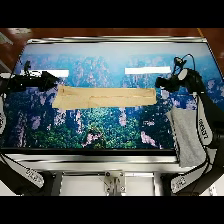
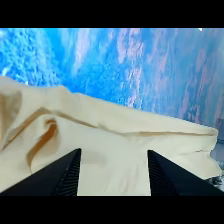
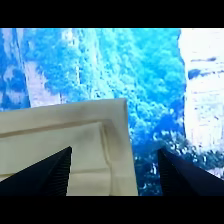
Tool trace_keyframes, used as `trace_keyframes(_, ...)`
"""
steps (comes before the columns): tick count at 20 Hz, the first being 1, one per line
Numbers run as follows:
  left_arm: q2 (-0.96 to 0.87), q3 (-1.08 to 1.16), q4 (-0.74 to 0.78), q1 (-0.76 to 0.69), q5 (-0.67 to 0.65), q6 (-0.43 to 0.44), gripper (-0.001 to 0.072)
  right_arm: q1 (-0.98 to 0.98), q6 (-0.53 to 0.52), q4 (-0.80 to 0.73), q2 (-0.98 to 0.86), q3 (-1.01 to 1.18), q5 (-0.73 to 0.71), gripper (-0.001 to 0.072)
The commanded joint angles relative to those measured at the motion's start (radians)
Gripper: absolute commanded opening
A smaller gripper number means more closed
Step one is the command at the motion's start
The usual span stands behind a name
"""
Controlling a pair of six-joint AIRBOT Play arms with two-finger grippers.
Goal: Fold the shirts.
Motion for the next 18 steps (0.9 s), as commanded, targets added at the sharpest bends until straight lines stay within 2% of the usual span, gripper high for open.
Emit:
trace_keyframes(1,0.035,0.044,-0.001,0.010,-0.055,0.000,0.0507,-0.094,-0.008,0.204,-0.019,0.000,0.093,0.0666)
trace_keyframes(5,0.098,0.056,-0.001,0.006,-0.109,0.001,0.0506,-0.129,-0.084,0.394,-0.109,0.000,0.190,0.0666)
trace_keyframes(13,0.195,0.056,-0.004,-0.032,-0.130,0.015,0.0505,-0.081,-0.073,0.449,-0.195,0.000,0.196,0.0642)
trace_keyframes(14,0.203,0.056,-0.005,-0.041,-0.130,0.014,0.0505,-0.076,-0.068,0.449,-0.200,0.000,0.198,0.0605)
trace_keyframes(16,0.215,0.056,-0.005,-0.061,-0.130,0.015,0.0503,-0.069,-0.069,0.448,-0.201,0.000,0.189,0.0284)
trace_keyframes(17,0.219,0.056,-0.005,-0.072,-0.130,0.014,0.0496,-0.068,-0.069,0.450,-0.199,0.001,0.185,0.0078)
trace_keyframes(18,0.220,0.056,-0.007,-0.083,-0.130,0.015,0.0482,-0.068,-0.077,0.449,-0.194,0.006,0.191,0.0058)
